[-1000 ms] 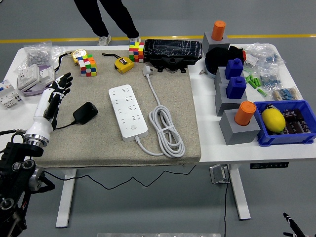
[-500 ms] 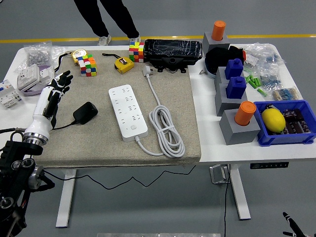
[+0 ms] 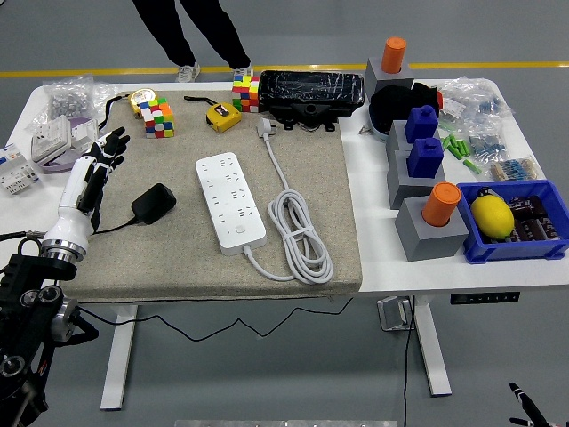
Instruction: Pick up the plug,place it near the board,insert it into the board,press the button
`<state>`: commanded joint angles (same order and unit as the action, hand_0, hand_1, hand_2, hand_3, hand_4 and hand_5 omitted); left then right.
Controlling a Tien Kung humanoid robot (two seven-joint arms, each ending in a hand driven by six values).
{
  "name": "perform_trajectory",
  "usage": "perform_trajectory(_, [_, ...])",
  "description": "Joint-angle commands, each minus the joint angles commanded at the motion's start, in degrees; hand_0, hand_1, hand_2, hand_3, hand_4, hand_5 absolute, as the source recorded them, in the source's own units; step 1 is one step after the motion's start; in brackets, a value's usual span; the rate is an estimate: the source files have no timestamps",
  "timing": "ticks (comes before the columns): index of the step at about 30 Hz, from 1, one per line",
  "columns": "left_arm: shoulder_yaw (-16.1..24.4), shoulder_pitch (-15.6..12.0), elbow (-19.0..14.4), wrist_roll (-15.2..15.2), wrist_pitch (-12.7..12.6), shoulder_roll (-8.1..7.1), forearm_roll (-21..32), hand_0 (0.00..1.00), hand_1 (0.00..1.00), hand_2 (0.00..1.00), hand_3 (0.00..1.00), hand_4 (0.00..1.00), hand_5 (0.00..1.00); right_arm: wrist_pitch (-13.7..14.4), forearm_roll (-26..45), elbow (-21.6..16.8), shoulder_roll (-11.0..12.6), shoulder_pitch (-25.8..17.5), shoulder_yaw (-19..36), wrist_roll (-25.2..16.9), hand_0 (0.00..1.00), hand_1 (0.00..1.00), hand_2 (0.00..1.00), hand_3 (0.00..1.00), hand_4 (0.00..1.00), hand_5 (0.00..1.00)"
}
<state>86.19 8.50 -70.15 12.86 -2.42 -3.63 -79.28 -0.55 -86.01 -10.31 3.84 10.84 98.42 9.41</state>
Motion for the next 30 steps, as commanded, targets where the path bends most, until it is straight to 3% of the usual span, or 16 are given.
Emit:
perform_trajectory(20, [0.12,-0.07,-0.11,-0.18,-0.05,0.05,-0.45,0.92,0.937,0.912,0.905,0.998,0.998,0.0,0.11,0.0,-0.03,-0.07,0.01,0.02,0.785,0.74,0.724,0.78,0.998,0.992])
perform_trajectory(30, [0.07,-0.12,-0.27,-0.32,-0.14,0.0,-0.73,0.919,0.938,0.913,0.905,0.998,0.908,-0.03,0.23,0.0,-0.23,-0.02,-0.17,0.02,0.785,0.739,0.724,0.78,0.998,0.992])
